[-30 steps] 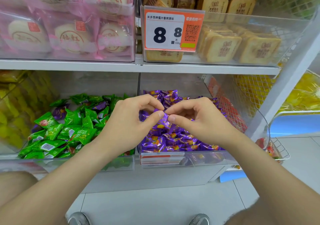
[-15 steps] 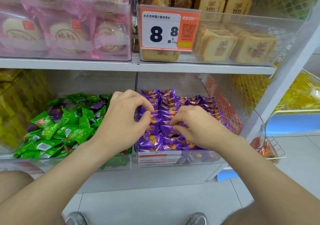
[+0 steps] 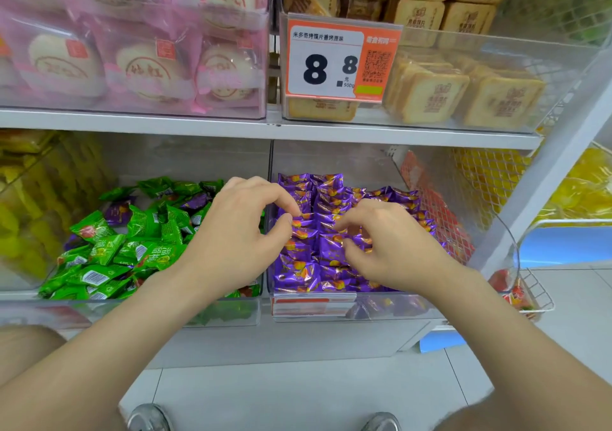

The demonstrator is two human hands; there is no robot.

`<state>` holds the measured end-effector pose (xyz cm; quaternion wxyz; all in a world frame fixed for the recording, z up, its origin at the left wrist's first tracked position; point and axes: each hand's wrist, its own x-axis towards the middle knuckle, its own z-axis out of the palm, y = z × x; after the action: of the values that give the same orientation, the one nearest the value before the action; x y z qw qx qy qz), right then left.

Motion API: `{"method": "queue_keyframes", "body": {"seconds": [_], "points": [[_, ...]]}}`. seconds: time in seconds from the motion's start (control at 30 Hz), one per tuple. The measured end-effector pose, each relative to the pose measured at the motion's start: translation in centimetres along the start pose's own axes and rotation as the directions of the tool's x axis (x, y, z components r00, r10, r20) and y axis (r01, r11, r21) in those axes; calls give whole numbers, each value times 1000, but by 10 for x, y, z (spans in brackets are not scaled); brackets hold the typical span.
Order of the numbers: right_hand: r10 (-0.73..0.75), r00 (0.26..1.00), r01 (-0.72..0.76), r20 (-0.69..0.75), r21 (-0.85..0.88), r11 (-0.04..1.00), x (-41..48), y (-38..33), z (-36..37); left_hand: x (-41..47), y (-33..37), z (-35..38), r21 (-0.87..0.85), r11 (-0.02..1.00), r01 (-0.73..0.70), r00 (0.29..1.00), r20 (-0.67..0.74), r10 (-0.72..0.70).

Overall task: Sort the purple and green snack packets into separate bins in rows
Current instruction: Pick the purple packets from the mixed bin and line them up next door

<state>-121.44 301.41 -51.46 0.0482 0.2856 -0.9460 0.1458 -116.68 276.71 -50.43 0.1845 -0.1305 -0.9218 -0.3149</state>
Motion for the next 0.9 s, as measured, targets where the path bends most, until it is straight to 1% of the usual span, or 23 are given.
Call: {"method": "queue_keyframes", "body": {"seconds": [0.1,0.17,0.23,0.3,0.37,0.4,0.47,0.5,0.57,0.63,0.73,0.77,0.83,0.9], "points": [[10,988,13,-156,146,989,-1,-20,-5,-2,0,-7,-52,999,10,999,-43,-13],[-16,970,78,-244,245,966,0,-45,-5,-4,-1,-13,-61,997,45,994,-93,-51],[-73,947,173,-314,301,938,2,-76,-3,-5,-11,-22,-15,991,132,986,-96,-133],[-158,920,276,-359,307,911,8,-104,4,-4,-31,-37,105,962,253,967,-6,-254],[-241,904,352,-353,292,889,19,-127,12,-6,-60,-57,244,897,369,910,100,-402],[-275,903,372,-331,280,885,26,-135,16,-7,-75,-66,310,848,430,864,131,-486],[-311,922,365,-232,243,899,43,-150,22,-9,-106,-83,432,724,538,759,125,-639],[-298,942,328,-156,217,919,52,-157,24,-9,-121,-89,473,672,570,721,105,-685],[-235,971,237,-33,171,956,73,-166,27,-9,-147,-98,543,606,581,679,87,-729],[-160,987,154,28,155,976,97,-171,33,-6,-168,-101,581,596,555,653,140,-744],[-77,991,64,108,115,991,136,-173,48,0,-188,-96,561,631,535,618,249,-746],[-63,991,52,122,86,995,149,-173,55,2,-193,-93,547,642,536,609,276,-744],[-56,982,53,178,26,998,167,-174,66,7,-200,-89,531,647,547,610,277,-743],[-100,950,109,296,-13,994,180,-177,72,10,-208,-85,544,642,540,641,229,-733]]}}
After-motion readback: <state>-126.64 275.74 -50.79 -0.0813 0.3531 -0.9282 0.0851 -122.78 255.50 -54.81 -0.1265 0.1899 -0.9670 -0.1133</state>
